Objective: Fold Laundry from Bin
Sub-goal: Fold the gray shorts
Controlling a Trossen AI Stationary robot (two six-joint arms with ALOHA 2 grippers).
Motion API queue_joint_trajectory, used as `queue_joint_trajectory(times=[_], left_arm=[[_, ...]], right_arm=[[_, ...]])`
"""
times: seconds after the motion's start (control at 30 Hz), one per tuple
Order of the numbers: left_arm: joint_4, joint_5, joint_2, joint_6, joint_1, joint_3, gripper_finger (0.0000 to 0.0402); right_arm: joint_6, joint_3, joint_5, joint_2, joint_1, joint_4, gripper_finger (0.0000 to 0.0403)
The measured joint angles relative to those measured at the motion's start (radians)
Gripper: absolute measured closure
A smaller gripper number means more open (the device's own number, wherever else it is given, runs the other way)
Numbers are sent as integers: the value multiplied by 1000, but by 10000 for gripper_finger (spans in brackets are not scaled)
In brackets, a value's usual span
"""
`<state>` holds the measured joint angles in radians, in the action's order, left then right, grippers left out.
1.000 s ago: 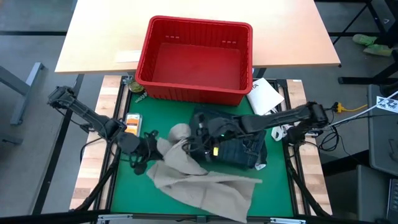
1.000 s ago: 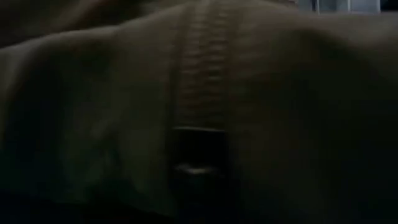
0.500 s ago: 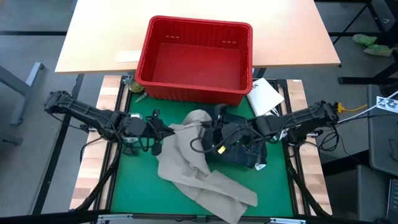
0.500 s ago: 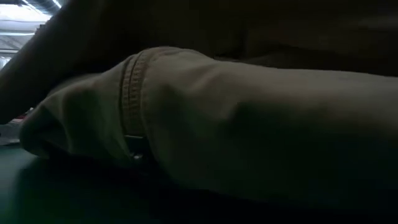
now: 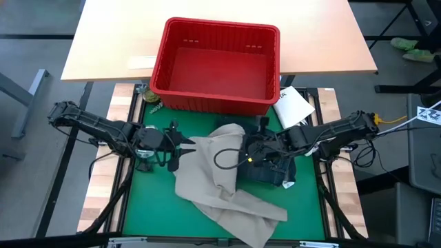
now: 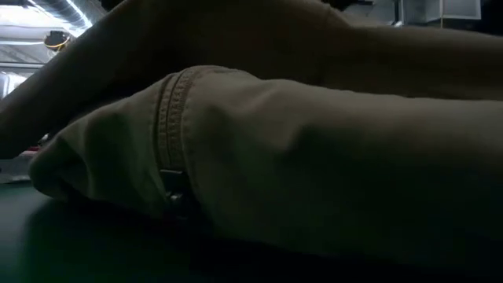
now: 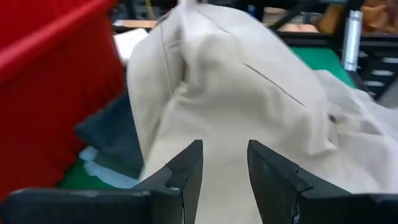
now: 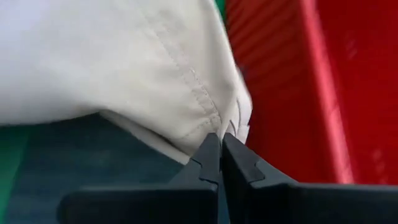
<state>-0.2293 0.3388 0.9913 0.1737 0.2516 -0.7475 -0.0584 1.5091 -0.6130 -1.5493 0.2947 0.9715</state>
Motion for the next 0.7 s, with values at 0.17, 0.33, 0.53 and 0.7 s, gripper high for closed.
queue_joint_trajectory(times=[0.17,0.33,0.53,0.7], left_arm=[[-37,-113,0,17,0,0,281],[-54,-296,24,100,15,0,281],[-57,-355,99,140,106,0,281],[-88,-359,165,210,196,0,282]], right_arm=[[-149,0,84,7,0,132,401],[-152,9,131,13,0,125,400],[-144,21,135,15,0,122,400],[-144,21,161,15,0,126,400]])
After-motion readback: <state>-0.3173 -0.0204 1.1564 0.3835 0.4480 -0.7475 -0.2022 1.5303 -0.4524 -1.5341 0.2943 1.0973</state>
